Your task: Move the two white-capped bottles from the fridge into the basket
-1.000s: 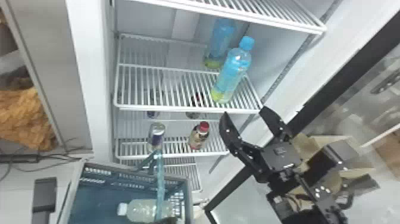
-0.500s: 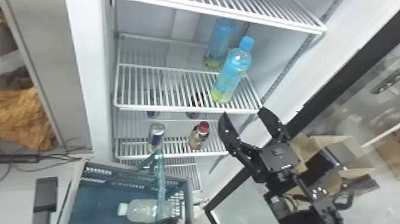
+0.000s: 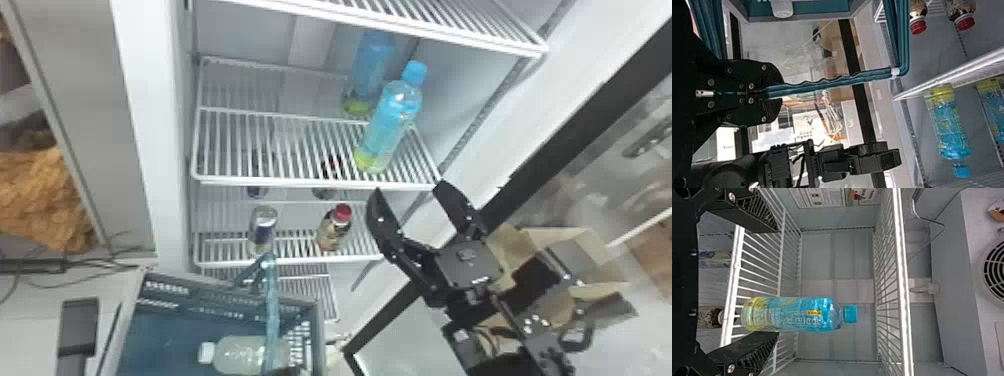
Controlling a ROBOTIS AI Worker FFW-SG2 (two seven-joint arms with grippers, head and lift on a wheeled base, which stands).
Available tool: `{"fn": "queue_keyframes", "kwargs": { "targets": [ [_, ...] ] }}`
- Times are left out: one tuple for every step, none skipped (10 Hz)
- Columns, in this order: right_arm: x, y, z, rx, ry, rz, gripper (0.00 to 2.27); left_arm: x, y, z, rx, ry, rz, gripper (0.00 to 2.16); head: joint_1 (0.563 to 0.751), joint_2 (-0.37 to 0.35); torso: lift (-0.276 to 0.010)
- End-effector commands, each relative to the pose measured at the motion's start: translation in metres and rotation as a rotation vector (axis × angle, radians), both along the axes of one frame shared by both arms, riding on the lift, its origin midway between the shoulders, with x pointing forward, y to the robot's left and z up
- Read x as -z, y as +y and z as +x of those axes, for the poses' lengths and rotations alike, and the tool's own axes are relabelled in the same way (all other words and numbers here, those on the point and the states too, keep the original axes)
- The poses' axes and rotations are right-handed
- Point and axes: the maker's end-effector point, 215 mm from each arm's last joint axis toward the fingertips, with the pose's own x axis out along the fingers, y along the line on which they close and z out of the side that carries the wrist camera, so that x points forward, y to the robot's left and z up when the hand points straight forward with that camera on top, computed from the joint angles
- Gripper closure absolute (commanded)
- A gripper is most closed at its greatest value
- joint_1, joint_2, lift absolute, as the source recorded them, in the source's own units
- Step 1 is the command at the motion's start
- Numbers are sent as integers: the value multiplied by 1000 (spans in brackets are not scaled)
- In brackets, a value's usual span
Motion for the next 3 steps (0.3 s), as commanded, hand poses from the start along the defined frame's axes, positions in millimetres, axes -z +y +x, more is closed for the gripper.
{"fn": "queue_keyframes", "kwargs": {
  "targets": [
    [-1,0,-1,0,-2,0,116,0,0,0,0,0,0,1193,695,-350,0],
    [-2,1,0,0,-4,2,116,0,0,0,0,0,0,1193,695,-350,0],
    [-3,0,0,2,-7,1,116,0,0,0,0,0,0,1193,695,-350,0]
  ]
}}
